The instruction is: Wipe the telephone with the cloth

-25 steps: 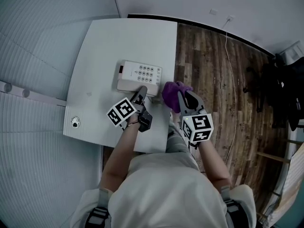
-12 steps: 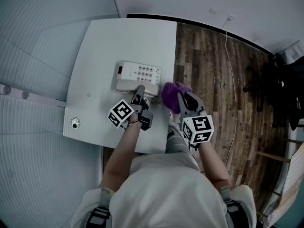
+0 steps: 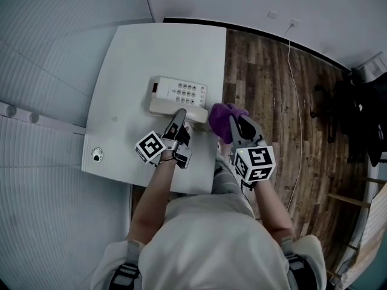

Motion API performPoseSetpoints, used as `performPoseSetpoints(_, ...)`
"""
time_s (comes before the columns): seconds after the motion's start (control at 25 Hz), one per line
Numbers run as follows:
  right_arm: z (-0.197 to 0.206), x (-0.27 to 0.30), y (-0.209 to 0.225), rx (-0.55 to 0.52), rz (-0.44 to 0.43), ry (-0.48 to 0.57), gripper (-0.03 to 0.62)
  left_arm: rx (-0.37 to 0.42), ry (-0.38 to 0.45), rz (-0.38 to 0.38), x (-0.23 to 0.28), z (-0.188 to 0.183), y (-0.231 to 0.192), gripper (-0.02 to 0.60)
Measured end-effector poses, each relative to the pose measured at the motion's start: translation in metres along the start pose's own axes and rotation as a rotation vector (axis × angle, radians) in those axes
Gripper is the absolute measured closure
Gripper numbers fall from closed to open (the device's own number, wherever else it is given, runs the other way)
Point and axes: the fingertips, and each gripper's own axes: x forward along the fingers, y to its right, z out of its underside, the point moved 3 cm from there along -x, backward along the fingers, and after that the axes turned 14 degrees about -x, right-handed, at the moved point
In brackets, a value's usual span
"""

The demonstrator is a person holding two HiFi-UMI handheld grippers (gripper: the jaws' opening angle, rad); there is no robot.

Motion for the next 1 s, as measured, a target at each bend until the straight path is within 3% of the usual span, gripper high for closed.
performPoseSetpoints(0.12,-0.006,-0.003,0.001,0.004,0.013,0.020,0.551,-0.003,-0.031,0.031,-0.006,0.002,0.008,0.486)
performPoseSetpoints(0.8,-0.072,-0.039,0.009,0.021,0.056,0.198,0.551,-0.095,-0.266,0.394,-0.056,0.008,0.067,0.486)
performPoseSetpoints(1.0,-0.088,-0.045,0.001,0.006,0.041,0.244,0.551,-0.098,-0.341,0.447,-0.072,0.018,0.078,0.486)
